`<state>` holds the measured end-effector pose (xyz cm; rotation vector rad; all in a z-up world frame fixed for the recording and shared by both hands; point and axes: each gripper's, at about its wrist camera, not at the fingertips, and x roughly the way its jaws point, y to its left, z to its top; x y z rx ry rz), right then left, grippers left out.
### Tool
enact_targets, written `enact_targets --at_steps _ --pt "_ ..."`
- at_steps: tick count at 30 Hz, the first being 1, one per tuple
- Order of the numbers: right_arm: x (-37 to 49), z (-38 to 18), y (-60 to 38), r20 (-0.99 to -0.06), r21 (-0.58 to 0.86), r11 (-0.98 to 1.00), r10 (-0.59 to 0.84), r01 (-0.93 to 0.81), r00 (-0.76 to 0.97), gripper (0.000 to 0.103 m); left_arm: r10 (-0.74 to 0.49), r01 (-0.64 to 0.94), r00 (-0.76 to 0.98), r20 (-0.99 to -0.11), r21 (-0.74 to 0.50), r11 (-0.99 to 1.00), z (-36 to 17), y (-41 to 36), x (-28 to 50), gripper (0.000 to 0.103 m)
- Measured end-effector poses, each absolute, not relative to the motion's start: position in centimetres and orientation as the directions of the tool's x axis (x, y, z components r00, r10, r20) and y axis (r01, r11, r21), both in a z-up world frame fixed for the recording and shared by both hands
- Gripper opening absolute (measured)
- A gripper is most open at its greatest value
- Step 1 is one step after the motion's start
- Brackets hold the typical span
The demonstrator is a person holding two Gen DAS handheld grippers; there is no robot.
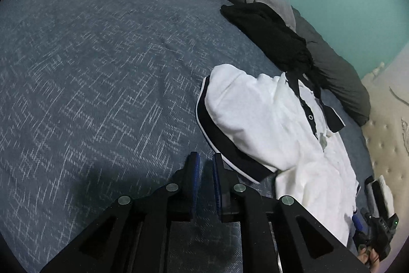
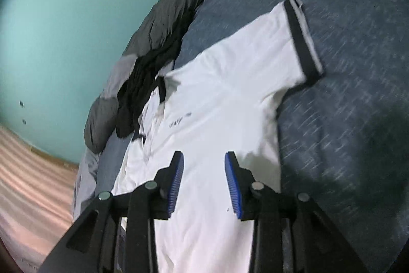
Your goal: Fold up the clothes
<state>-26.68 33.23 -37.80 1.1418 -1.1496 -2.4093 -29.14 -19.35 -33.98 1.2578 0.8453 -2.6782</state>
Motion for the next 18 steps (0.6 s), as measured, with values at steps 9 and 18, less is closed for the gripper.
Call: enact_targets --at_steps 9,18 --pt "-27.4 -38.7 31.4 -0.555 0.734 -0.677 -0.543 -0.063 -0.630 0.033 0.162 0.280 -0.666 -0.728 -0.445 -0.851 -34.8 -19.7 -30.4 0.011" --pt "-27.6 -39.0 31.5 -0.539 0.744 -0.666 -0.552 -0.052 -0.636 0.033 0.128 0.271 -0.651 -0.748 -0.387 -0.881 -33.7 -18.5 -33.1 0.011"
